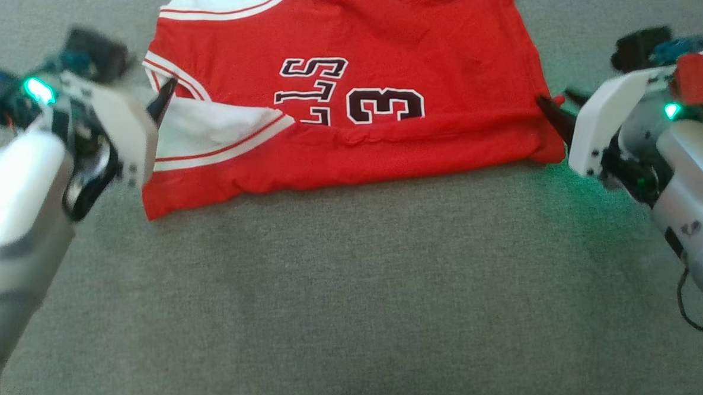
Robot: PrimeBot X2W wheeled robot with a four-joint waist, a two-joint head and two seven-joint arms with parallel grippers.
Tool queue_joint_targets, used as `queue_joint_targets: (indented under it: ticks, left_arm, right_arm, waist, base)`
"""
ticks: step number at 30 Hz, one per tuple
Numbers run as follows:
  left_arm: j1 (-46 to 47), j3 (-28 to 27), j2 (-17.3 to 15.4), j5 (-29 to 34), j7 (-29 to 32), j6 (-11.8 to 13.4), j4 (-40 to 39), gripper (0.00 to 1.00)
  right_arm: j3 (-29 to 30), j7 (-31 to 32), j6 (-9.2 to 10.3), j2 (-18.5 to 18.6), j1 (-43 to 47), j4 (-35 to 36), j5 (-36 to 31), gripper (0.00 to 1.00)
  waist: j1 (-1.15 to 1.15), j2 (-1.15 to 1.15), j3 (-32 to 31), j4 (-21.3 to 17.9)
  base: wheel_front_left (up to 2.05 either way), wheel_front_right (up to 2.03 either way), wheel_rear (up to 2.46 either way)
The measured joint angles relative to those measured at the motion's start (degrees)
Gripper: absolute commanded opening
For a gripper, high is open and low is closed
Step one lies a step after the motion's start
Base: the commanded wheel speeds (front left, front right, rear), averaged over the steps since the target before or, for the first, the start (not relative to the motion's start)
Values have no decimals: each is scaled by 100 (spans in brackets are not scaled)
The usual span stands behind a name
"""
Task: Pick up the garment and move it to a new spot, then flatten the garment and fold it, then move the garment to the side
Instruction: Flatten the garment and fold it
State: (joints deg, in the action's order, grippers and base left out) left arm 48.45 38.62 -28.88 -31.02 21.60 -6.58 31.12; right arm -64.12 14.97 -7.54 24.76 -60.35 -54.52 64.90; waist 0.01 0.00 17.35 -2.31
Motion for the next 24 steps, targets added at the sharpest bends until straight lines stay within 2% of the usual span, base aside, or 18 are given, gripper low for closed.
queue_joint_targets:
  ticks: [1,4,8,9,11,15,18,21,24]
  left_arm:
    - [0,0,0,0,0,0,0,100]
    - [259,-268,285,-14,-757,172,268,100]
    - [292,-772,627,-292,-1915,410,579,100]
    - [276,-858,678,-352,-2140,416,634,100]
    - [204,-1066,781,-495,-2616,465,681,100]
    - [-176,-1196,951,-602,-3229,505,670,100]
    - [-665,-1224,1024,-615,-3456,623,556,100]
    - [-1182,-1318,1071,-568,-3578,809,283,100]
    - [-1747,-1513,1192,-421,-3599,1013,-175,100]
  right_arm:
    - [0,0,0,0,0,0,0,100]
    - [182,-573,0,-103,-79,-105,8,100]
    - [130,-1713,0,-108,-132,-45,-312,100]
    - [78,-2027,0,-94,-126,-59,-530,100]
    - [179,-2552,0,-96,-88,-114,-547,100]
    - [546,-2915,0,-102,172,-238,-619,100]
    - [1368,-2920,0,-96,475,49,-1056,100]
    - [2516,-2934,0,-126,837,664,-1845,100]
    - [3664,-2936,0,-310,1600,1302,-2815,100]
  waist:
    - [0,0,0,0]
    - [0,0,8,-2]
    - [-1,0,-105,21]
    - [-1,0,-151,30]
    - [-1,0,-257,51]
    - [-2,0,-509,111]
    - [-2,0,-710,145]
    - [-2,0,-911,158]
    - [-2,0,-1101,154]
  base:
    - [0,0,0]
    - [0,0,0]
    - [0,0,0]
    - [0,0,0]
    - [0,0,0]
    - [0,0,0]
    - [0,0,0]
    - [0,0,0]
    - [0,0,0]
